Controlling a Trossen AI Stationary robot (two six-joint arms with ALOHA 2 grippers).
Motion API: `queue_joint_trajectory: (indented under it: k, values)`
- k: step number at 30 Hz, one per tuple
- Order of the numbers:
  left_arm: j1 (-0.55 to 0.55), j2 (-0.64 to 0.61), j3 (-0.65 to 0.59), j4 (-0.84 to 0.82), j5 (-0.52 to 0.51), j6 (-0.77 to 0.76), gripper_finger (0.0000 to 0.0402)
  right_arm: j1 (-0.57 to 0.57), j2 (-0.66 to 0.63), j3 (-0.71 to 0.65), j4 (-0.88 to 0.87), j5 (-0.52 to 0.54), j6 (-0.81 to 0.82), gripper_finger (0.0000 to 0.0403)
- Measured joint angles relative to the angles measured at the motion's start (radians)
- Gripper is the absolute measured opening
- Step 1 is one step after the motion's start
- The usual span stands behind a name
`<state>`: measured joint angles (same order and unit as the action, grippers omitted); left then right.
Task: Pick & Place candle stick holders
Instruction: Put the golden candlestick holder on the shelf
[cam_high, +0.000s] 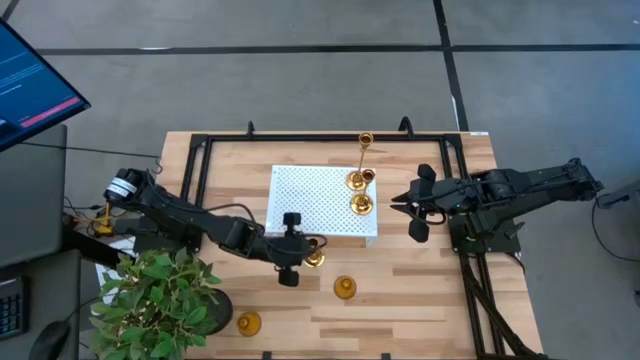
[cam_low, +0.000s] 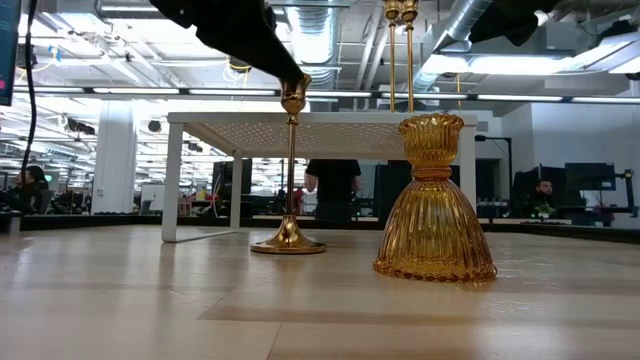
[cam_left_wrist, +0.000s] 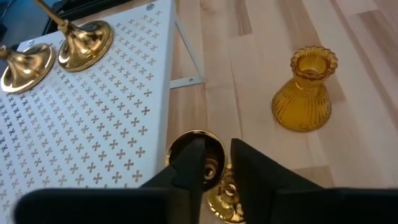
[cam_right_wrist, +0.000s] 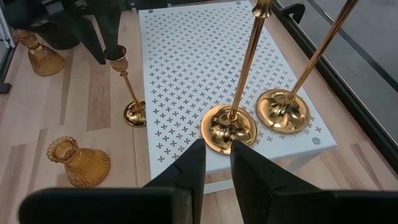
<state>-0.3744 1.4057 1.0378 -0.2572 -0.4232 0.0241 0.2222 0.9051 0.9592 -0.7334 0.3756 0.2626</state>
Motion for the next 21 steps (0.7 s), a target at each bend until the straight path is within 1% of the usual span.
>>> queue_joint_trajectory:
  k: [3, 5, 9, 14, 21]
  values:
    - [0.000, 0.000, -0.001, 0.000, 0.000, -0.003, 0.0030, 0.000, 0.000, 0.000, 0.000, 0.000, 0.000, 0.0065]
    - [-0.005, 0.000, -0.001, -0.002, -0.001, -0.003, 0.0014, 0.000, 0.000, 0.000, 0.000, 0.000, 0.000, 0.0065]
    - [-0.015, 0.001, 0.000, -0.002, -0.005, -0.003, 0.0012, 0.000, 0.000, 0.000, 0.000, 0.000, 0.000, 0.0065]
    - [-0.042, -0.030, 0.023, -0.016, -0.003, -0.003, 0.0010, 0.000, 0.000, 0.000, 0.000, 0.000, -0.001, 0.0065]
    - [-0.066, -0.033, 0.062, -0.030, 0.024, -0.009, 0.0006, 0.000, 0.000, 0.000, -0.002, 0.000, -0.003, 0.0065]
